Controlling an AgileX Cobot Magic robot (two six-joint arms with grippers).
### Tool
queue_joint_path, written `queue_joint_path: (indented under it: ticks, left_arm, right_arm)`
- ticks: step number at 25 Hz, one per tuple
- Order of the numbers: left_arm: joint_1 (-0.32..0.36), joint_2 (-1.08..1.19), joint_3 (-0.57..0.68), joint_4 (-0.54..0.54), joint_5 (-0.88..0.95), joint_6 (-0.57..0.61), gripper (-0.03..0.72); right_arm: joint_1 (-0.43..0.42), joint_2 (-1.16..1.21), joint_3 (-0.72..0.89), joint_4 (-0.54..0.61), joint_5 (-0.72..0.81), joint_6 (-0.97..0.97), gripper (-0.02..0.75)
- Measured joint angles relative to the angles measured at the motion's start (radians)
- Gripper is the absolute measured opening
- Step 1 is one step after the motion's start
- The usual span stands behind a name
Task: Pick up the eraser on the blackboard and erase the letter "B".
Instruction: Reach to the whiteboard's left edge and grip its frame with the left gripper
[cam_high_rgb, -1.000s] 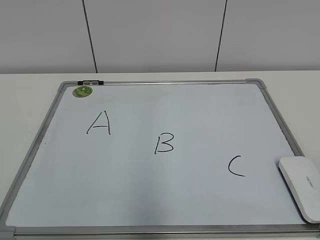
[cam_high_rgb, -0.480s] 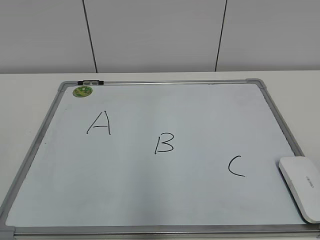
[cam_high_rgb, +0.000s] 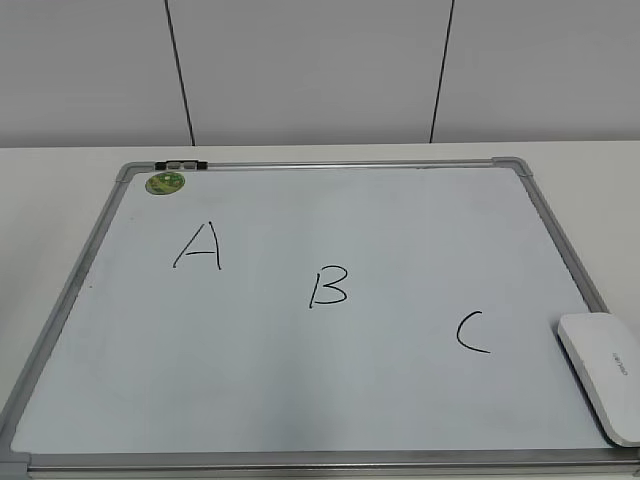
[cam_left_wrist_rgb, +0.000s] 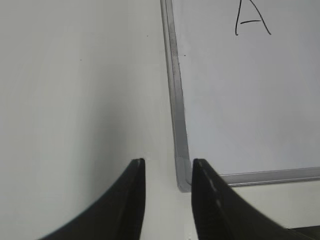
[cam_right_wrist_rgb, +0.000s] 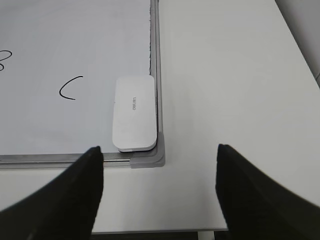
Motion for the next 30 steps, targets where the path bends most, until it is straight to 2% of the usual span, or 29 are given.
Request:
queue_joint_path:
  ticks: [14, 30]
  left_arm:
    - [0.000, 0.630, -0.391, -0.040, 0.018, 0.000, 0.241]
    - [0.000, 1.146, -0.793, -0.044, 0.104, 0.000, 0.255]
  right_arm:
    - [0.000, 0.000, 0.000, 0.000, 0.000, 0.000, 0.521]
    - [0.000, 0.000, 0.000, 0.000, 0.000, 0.000, 0.521]
